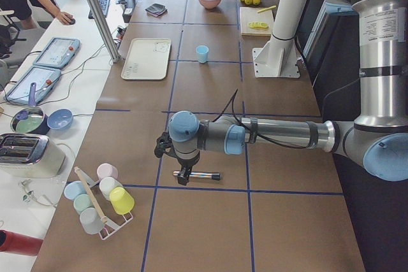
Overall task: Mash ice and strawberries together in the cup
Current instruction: 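Return the right gripper to the pink ice bowl, then grasp a third ice cube from the bowl with the right gripper, then carry the ice cube over the blue cup and open the right gripper, then withdraw the right gripper back above the ice bowl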
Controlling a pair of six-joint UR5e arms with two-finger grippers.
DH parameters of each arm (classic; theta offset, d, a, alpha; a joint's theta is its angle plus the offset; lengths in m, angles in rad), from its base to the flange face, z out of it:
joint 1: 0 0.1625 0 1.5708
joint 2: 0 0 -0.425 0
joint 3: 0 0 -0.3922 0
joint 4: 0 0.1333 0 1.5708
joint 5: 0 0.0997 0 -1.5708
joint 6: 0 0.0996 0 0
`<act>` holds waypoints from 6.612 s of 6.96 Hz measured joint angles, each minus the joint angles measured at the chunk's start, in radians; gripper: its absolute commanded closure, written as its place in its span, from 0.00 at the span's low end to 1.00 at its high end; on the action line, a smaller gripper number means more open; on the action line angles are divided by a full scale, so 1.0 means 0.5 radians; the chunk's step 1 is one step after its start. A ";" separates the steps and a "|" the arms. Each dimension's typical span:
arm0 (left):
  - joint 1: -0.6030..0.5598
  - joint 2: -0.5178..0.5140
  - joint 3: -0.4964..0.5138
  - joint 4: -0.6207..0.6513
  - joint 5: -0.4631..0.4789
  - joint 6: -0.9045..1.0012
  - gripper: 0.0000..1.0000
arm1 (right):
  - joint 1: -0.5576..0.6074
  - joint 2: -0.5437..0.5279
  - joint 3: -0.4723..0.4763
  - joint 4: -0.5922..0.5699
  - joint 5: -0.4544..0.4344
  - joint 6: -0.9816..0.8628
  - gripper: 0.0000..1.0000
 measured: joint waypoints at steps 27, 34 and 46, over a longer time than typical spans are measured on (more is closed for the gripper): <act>0.000 0.028 0.016 0.001 -0.049 0.003 0.00 | -0.971 1.531 0.392 -0.839 -0.500 1.960 1.00; 0.000 0.028 0.017 0.001 -0.049 0.003 0.00 | -1.268 1.853 -0.021 -0.835 -0.839 2.090 0.98; 0.640 -0.056 -0.117 -0.397 0.059 -1.164 0.00 | -0.748 0.993 0.650 -0.845 -0.440 1.307 0.00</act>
